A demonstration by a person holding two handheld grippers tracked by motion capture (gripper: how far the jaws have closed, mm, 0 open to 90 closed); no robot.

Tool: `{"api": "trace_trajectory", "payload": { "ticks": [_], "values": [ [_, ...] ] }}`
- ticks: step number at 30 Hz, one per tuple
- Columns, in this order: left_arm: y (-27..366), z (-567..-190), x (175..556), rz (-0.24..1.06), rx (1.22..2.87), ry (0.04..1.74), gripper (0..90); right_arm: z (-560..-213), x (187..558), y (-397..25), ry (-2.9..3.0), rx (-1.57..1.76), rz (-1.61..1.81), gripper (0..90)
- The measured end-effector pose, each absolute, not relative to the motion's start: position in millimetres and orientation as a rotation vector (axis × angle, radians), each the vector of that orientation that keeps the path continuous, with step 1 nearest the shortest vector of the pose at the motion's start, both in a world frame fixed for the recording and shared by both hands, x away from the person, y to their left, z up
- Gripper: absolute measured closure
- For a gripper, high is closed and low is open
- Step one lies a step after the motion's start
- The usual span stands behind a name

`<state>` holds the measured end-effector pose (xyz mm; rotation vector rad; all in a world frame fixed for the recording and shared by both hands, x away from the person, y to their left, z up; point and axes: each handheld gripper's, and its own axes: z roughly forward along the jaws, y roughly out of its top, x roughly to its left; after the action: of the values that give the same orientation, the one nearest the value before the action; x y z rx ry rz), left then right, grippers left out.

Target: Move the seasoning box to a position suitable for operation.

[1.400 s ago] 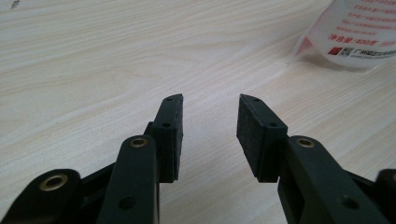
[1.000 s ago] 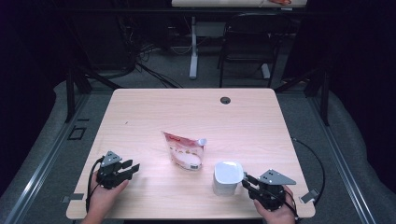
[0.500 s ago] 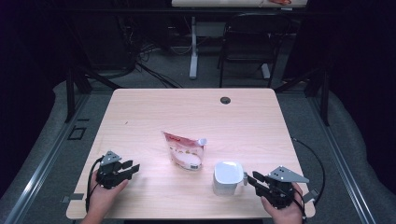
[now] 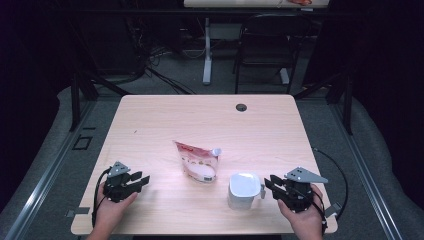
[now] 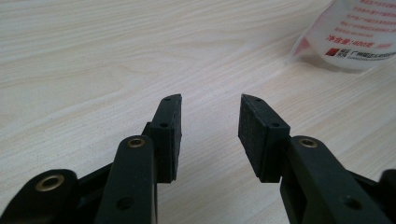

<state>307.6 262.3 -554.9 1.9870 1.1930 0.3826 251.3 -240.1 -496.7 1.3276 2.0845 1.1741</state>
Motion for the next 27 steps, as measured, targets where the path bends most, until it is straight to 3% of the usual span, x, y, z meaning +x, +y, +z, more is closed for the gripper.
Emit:
{"api": "trace_trajectory", "payload": {
  "ticks": [27],
  "values": [
    [262, -555, 308, 0.39, 1.982, 1.196, 59.7, -481, 256, -223, 2.15, 1.307, 1.182, 68.9]
  ]
}}
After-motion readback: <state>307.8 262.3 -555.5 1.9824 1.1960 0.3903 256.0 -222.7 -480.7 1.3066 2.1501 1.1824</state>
